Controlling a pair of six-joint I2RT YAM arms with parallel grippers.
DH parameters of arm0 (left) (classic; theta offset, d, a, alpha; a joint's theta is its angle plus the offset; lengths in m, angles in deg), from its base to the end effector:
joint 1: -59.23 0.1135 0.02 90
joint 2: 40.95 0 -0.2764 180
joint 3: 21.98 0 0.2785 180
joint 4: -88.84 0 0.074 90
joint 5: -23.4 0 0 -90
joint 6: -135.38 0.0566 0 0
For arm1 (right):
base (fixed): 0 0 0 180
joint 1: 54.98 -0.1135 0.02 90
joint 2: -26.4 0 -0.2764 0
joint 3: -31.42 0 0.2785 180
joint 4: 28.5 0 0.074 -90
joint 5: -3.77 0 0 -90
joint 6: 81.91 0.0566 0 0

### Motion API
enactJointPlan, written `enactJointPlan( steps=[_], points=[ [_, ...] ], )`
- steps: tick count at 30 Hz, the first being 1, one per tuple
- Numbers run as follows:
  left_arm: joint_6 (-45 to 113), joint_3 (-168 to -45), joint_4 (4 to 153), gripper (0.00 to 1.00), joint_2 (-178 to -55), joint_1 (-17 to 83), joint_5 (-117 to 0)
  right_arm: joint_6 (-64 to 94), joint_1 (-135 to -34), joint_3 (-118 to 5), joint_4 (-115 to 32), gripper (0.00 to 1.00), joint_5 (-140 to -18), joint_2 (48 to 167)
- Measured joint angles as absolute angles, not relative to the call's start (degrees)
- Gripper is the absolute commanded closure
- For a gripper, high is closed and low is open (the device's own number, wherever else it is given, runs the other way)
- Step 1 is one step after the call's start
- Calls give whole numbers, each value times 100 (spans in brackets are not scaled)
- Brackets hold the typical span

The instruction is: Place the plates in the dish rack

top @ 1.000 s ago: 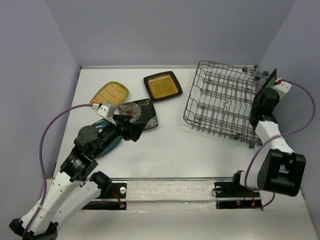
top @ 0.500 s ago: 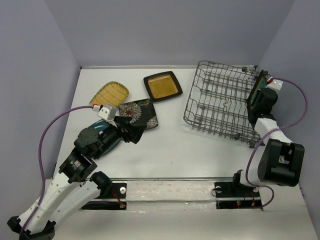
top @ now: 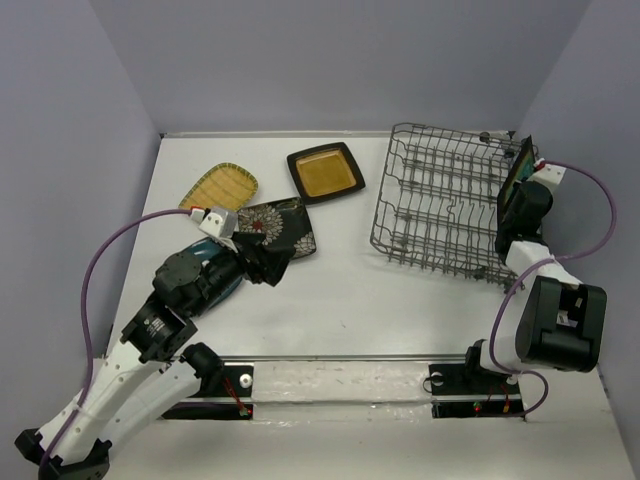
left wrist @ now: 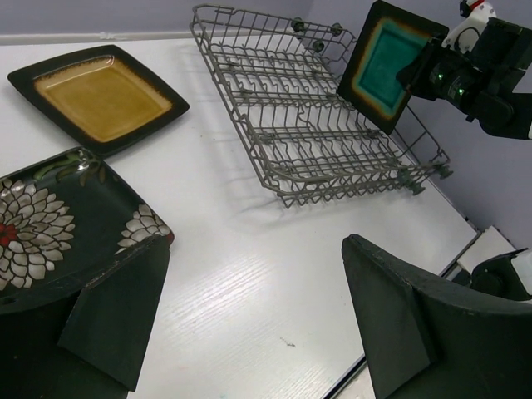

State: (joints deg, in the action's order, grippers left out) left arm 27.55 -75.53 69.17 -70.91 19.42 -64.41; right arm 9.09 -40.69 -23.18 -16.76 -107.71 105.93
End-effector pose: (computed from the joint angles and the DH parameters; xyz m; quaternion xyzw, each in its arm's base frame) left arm 0.1261 -0.1080 0.3719 0.1438 0.6672 -0.3637 0.6339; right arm 0.3298 -0.1054 0.2390 0.2172 0.7477 -0.2157 0.5893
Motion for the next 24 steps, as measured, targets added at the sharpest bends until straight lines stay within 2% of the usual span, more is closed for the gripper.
enactJointPlan(
  steps=[21, 22, 24],
  points=[
    [2755, -7553, 6913, 5, -7342, 1997, -6445, 933, -4069, -2049, -640, 93, -10686, 11050],
    [2755, -7553, 6913, 4, -7342, 1997, -6445, 959, -4069, -2031, -612, 92, -10690, 11056],
    [2757, -7553, 6913, 4, -7342, 1997, -6445, 1005, -4069, -1994, -568, 85, -10703, 11058]
  ],
)
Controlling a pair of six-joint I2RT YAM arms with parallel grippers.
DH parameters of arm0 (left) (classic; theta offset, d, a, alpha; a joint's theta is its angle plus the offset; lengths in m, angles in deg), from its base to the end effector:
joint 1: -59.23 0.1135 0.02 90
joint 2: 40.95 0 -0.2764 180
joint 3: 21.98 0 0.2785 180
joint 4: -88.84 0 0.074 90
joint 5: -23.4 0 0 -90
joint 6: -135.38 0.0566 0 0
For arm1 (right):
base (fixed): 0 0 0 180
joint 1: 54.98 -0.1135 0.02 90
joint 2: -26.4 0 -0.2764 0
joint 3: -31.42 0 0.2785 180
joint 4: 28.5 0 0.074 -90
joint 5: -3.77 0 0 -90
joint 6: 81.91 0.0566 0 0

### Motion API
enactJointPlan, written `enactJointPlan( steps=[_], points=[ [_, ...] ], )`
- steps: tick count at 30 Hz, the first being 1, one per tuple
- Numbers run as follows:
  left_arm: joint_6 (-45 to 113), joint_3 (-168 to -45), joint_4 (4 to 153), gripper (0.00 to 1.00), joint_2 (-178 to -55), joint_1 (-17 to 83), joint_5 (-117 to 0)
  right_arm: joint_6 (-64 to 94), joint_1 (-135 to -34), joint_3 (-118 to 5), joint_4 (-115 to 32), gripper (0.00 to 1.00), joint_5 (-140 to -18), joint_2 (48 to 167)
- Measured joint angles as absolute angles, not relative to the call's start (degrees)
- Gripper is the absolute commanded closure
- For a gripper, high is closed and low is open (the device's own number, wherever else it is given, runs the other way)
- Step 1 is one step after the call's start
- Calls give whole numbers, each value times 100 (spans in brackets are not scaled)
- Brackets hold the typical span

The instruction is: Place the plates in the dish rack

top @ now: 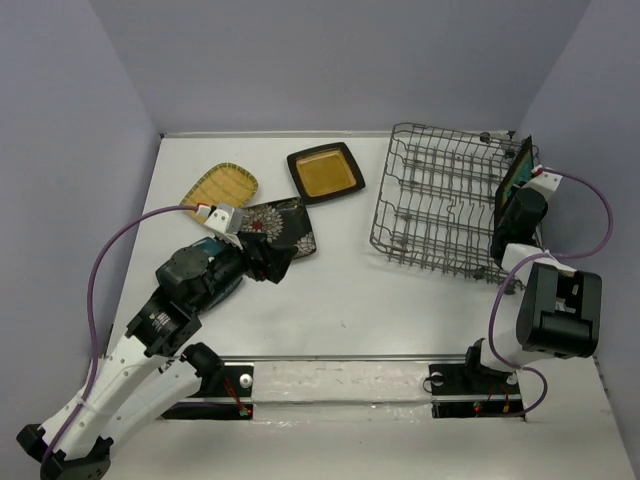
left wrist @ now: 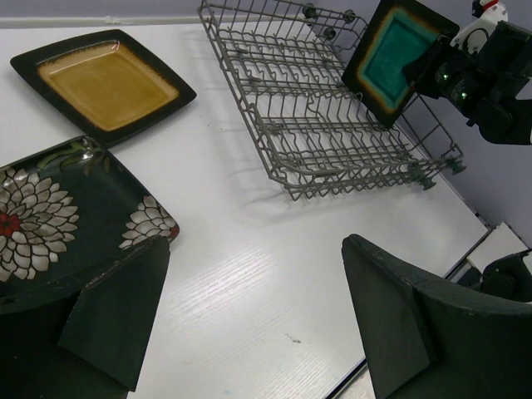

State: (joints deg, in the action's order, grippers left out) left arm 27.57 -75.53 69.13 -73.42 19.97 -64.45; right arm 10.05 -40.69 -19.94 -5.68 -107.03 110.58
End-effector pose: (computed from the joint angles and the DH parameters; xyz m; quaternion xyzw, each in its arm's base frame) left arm 0.1359 -0.1138 0.3652 0.1432 0.6838 -0.3533 0.6222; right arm 0.3352 -0.1061 0.2155 0.2214 0.7295 -0.2054 0.6137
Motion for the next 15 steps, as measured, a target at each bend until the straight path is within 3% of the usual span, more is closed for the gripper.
enactJointPlan(
  steps=[1, 6, 9, 15],
  points=[
    [2755, -7553, 6913, 4, -7342, 1997, -6445, 1049, -4069, -1968, -540, 76, -10725, 11058],
    [2755, -7553, 6915, 5, -7338, 1997, -6428, 1328, -4069, -1909, -540, 59, -10810, 11026],
    [2755, -7553, 6915, 5, -7316, 1999, -6417, 1516, -4069, -1767, -540, 43, -10830, 10877],
    [2755, -7553, 6921, 5, -7266, 1997, -6406, 1757, -4069, -1739, -732, 31, -10863, 10707]
  ],
)
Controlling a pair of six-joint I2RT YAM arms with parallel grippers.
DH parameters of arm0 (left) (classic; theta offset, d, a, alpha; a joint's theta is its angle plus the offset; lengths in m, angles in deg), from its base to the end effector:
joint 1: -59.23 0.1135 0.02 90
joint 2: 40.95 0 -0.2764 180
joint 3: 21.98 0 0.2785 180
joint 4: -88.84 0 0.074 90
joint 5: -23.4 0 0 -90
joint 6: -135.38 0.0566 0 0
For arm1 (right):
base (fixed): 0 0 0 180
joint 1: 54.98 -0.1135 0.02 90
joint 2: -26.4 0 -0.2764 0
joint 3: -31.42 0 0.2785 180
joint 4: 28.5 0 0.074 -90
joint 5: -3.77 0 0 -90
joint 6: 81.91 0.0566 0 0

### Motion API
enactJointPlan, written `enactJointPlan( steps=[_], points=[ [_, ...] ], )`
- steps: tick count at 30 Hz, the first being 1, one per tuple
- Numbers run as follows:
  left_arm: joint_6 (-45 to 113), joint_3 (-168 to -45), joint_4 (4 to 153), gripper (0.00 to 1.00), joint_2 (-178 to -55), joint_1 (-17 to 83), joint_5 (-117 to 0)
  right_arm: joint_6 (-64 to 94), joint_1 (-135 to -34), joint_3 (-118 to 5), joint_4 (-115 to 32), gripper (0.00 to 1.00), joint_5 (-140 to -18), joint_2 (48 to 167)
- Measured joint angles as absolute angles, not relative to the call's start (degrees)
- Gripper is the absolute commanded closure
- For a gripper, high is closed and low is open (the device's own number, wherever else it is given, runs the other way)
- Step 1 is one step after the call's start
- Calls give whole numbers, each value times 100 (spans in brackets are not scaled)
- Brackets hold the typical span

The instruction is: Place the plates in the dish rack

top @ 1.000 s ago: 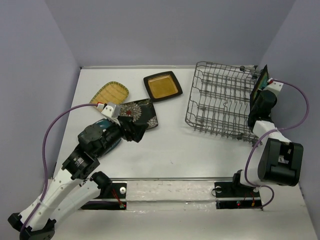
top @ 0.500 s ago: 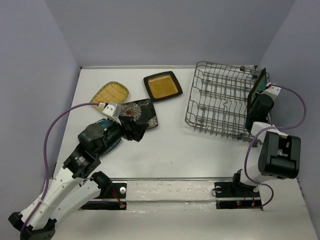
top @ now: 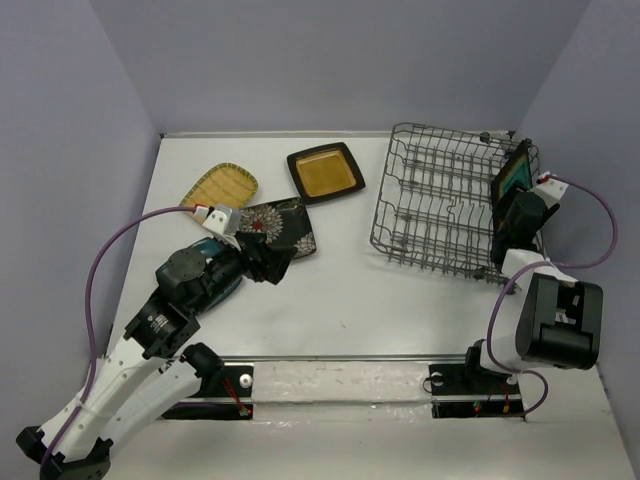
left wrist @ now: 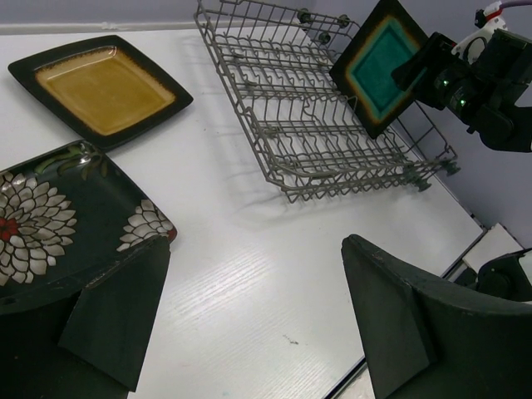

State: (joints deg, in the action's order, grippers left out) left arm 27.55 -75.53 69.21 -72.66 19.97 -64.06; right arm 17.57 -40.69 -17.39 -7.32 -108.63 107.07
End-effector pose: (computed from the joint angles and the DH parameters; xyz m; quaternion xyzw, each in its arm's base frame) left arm 0.1330 -0.1119 0.3674 0.1446 0.6781 -0.3578 0.6255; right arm 0.3202 -0.1038 0.2158 0.2768 0.7135 -0.1757 0.6192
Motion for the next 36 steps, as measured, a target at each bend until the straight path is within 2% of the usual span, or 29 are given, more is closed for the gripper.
enactJointPlan(
  steps=[3, 6, 7, 9, 14, 19, 24, 27, 28, 31, 36],
  points=[
    [2753, -7553, 6919, 5, -7266, 1997, -6404, 1822, -4069, -1771, -970, 29, -10898, 10698],
    [2753, -7553, 6919, 5, -7266, 1997, -6404, 1936, -4069, -1817, -1291, 17, -10954, 10698],
    [2753, -7553, 6919, 5, -7266, 1999, -6404, 1973, -4069, -1865, -1431, 9, -10994, 10698],
    [2753, -7553, 6919, 5, -7268, 1999, -6401, 2102, -4069, -2040, -1764, 3, -11125, 10696],
    [2751, -7553, 6919, 5, -7325, 2003, -6404, 2504, -4069, -2746, -2808, 0, -11503, 10414],
    [2749, -7553, 6913, 5, -7434, 2130, -6428, 2946, -4069, -3251, -3506, 0, -11276, 9611],
    [2725, -7553, 6876, 4, -7482, 2333, -6651, 3379, -4399, -3443, -3796, 10, -10662, 8836],
    [2687, -7553, 6854, 3, -7546, 2471, -6908, 3385, -5435, -3575, -3965, 19, -10391, 8816],
    [2683, -7553, 6836, 2, -7576, 2550, -6989, 3359, -5820, -3649, -4021, 25, -10336, 8910],
    [2659, -7553, 6823, 1, -7607, 2740, -7127, 3315, -7144, -4073, -4203, 33, -9783, 9587],
    [2622, -7553, 6821, 1, -7696, 3238, -7182, 3265, -8465, -4698, -4365, 31, -9158, 10798]
  ],
)
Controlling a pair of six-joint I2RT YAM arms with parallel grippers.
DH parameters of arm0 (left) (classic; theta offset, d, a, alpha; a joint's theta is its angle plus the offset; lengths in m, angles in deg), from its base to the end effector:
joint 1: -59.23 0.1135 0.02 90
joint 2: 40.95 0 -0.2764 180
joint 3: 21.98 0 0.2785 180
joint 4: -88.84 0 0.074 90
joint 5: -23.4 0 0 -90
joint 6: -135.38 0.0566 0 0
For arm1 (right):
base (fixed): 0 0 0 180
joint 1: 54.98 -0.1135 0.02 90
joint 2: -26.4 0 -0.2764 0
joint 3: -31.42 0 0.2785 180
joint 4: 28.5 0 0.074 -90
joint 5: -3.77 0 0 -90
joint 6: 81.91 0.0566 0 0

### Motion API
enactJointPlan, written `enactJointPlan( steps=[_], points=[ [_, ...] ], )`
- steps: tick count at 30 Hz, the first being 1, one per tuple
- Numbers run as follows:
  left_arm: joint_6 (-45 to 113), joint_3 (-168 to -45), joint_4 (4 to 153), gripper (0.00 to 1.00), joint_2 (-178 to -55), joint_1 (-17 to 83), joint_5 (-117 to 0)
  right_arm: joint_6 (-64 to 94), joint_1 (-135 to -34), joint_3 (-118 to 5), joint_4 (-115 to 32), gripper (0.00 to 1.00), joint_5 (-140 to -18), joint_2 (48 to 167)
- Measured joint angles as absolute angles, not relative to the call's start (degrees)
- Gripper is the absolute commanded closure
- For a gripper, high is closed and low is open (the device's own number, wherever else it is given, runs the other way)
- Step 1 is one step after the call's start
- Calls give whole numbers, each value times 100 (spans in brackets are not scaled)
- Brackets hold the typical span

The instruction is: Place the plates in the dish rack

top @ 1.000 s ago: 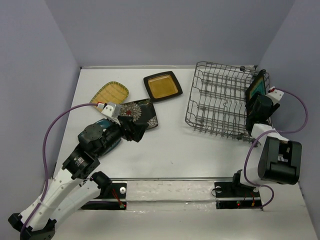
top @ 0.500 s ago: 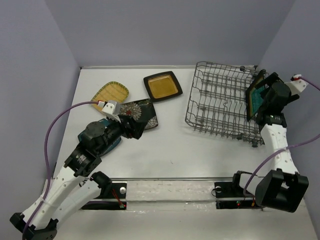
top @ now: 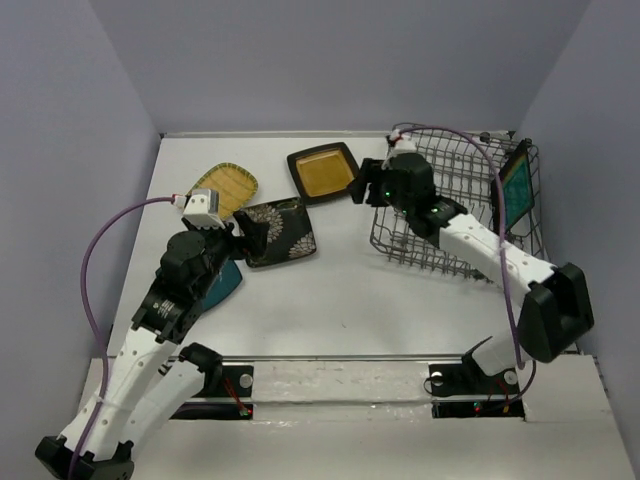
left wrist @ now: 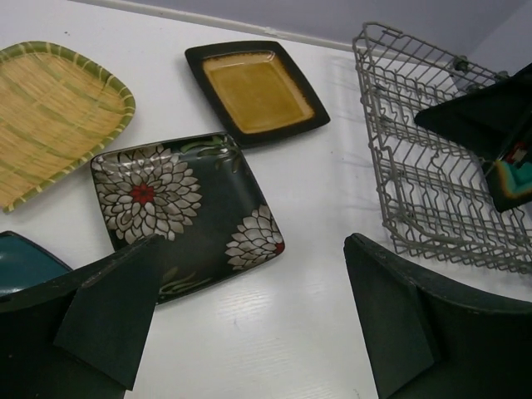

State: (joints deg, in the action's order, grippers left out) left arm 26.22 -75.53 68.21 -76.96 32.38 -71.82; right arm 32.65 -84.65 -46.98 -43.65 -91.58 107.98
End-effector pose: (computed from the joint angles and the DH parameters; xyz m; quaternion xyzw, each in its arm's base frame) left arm 0.1738 -0.0822 0.3529 0.0174 0.7256 -0.2381 0.6453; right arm 0.3340 0.1842 0.3305 -0.0088 0.8102 0.2329 0.5378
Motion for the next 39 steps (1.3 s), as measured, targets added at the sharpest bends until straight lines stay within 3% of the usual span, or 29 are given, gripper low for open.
enactJointPlan(
  steps=[10, 25, 34, 39],
  points=[
    [2572, -7553, 6834, 1, -7987, 3833, -7020, 3431, -9276, -6363, -4511, 31, -8351, 13450],
    [2565, -7553, 6849, 1, -8083, 3949, -6832, 3851, -9262, -7461, -4856, 40, -7663, 15417],
    [2558, -7553, 6871, 1, -8022, 3949, -6828, 4106, -9243, -7935, -4688, 61, -7175, 15882],
    [2558, -7553, 6884, 1, -8013, 3949, -6828, 4220, -9216, -7918, -4539, 81, -7025, 15957]
  ],
)
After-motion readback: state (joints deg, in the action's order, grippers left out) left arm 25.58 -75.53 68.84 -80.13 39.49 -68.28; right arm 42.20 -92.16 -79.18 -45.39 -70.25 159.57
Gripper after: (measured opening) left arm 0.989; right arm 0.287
